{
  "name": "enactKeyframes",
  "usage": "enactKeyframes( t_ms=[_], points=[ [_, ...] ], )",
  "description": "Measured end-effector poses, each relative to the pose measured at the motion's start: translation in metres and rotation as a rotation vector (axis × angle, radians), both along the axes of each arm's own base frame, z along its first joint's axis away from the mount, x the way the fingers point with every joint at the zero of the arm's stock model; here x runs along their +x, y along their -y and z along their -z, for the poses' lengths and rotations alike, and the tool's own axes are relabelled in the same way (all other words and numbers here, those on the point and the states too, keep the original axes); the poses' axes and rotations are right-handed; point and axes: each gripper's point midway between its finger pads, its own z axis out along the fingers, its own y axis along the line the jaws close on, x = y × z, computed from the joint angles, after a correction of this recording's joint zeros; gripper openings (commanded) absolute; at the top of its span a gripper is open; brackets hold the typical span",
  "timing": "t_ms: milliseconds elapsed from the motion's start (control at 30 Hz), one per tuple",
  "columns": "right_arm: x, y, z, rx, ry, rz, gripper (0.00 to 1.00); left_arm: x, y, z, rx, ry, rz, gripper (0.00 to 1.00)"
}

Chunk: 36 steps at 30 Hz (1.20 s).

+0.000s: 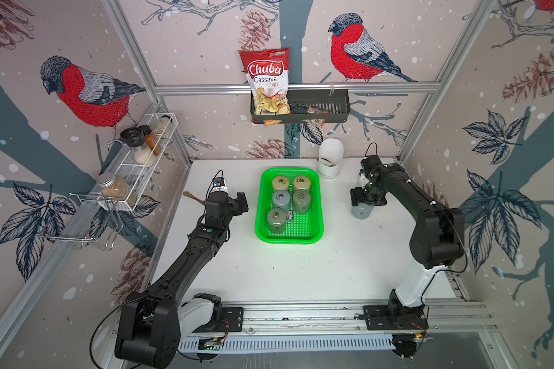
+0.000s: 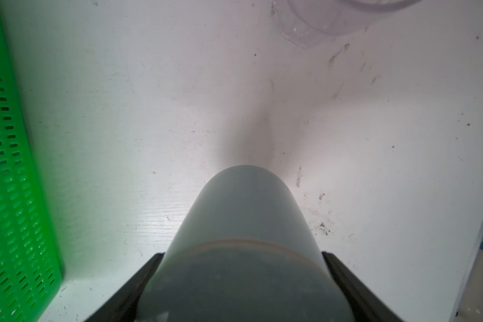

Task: Take the tea canister out of the basket
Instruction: Place the tea canister at the center of the board.

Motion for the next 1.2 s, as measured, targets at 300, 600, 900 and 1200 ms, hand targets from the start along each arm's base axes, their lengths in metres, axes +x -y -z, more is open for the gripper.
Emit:
enactKeyframes(
  t_ms=[300, 600, 900, 1200],
  points=[
    [0.001, 0.016, 0.018, 0.007, -0.022, 0.040, 0.00, 0.001, 0.001, 0.003, 0.002, -0.008, 0.002, 0.97],
    [0.005, 0.020, 0.029, 0.009, -0.030, 0.054, 0.00, 0.001, 0.001, 0.004, 0.003, -0.010, 0.001, 0.97],
    [0.006, 0.028, 0.036, 0.013, -0.029, 0.073, 0.00, 0.001, 0.000, 0.004, 0.004, -0.011, 0.001, 0.97],
    [0.005, 0.029, 0.040, 0.016, -0.030, 0.058, 0.00, 0.000, 0.000, 0.004, 0.004, -0.012, 0.000, 0.97]
  ],
)
